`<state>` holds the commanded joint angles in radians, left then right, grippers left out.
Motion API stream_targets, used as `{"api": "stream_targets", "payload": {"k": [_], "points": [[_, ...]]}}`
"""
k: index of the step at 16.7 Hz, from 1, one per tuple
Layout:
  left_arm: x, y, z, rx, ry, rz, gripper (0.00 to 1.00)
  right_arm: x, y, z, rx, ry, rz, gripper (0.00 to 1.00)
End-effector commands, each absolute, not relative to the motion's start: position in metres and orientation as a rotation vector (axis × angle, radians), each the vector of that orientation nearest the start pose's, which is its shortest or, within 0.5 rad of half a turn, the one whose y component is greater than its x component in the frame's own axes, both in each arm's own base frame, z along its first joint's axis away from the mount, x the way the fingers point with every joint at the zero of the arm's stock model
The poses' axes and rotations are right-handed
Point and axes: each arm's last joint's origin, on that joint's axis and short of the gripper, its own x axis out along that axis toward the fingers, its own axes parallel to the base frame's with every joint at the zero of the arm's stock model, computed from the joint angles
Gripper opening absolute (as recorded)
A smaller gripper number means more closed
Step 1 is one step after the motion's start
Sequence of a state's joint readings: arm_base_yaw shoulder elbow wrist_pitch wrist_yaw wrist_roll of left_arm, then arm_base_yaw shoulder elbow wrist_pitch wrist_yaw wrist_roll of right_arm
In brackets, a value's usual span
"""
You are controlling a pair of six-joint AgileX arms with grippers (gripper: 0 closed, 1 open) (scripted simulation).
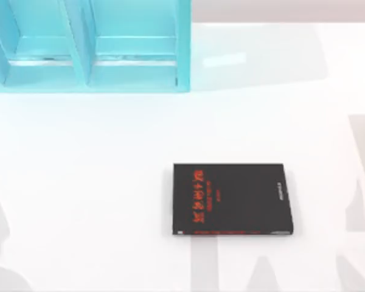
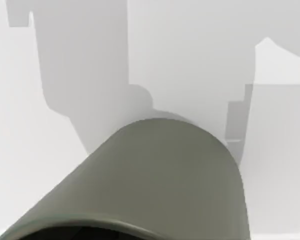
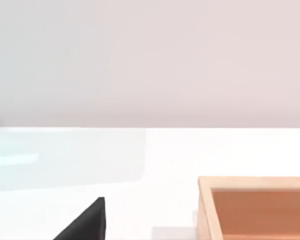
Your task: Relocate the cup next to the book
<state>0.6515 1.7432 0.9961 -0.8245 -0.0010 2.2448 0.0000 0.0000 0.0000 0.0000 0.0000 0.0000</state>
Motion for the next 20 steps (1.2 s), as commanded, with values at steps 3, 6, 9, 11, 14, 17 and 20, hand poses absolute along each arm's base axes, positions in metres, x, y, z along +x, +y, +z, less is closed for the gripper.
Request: {"api": "stream_targets", "payload": {"k": [3,6,9,11,14,17,20], "points": [[0.2309,0.1779,0.1382,1.223,1.201,-1.225,0.55,0.1057,-0.0012,0.16,0.0,0.0,0.0,1.0],[0.2309,0.1779,0.1382,1.223,1.201,-1.225,0.32,0.1057,-0.0012,0.16,0.0,0.0,0.0,1.0],[0.2309,0.1779,0.1382,1.223,1.201,-1.225,0.1,0.1057,-0.0012,0.16,0.0,0.0,0.0,1.0],[0.2309,0.1779,0.1382,1.223,1.201,-1.225,0.0,0.1057,-0.0012,0.16,0.0,0.0,0.0,1.0],[0.2309,0.1779,0.1382,1.223,1.201,-1.225,0.0,0.1057,-0.0012,0.16,0.0,0.0,0.0,1.0],[0.2309,0.1779,0.1382,1.223,1.201,-1.225,0.0,0.1057,-0.0012,0.16,0.0,0.0,0.0,1.0],[0.2313,0.1778,0.1396,1.227,1.2,-1.224,0.0,0.1057,-0.0012,0.16,0.0,0.0,0.0,1.0]]}}
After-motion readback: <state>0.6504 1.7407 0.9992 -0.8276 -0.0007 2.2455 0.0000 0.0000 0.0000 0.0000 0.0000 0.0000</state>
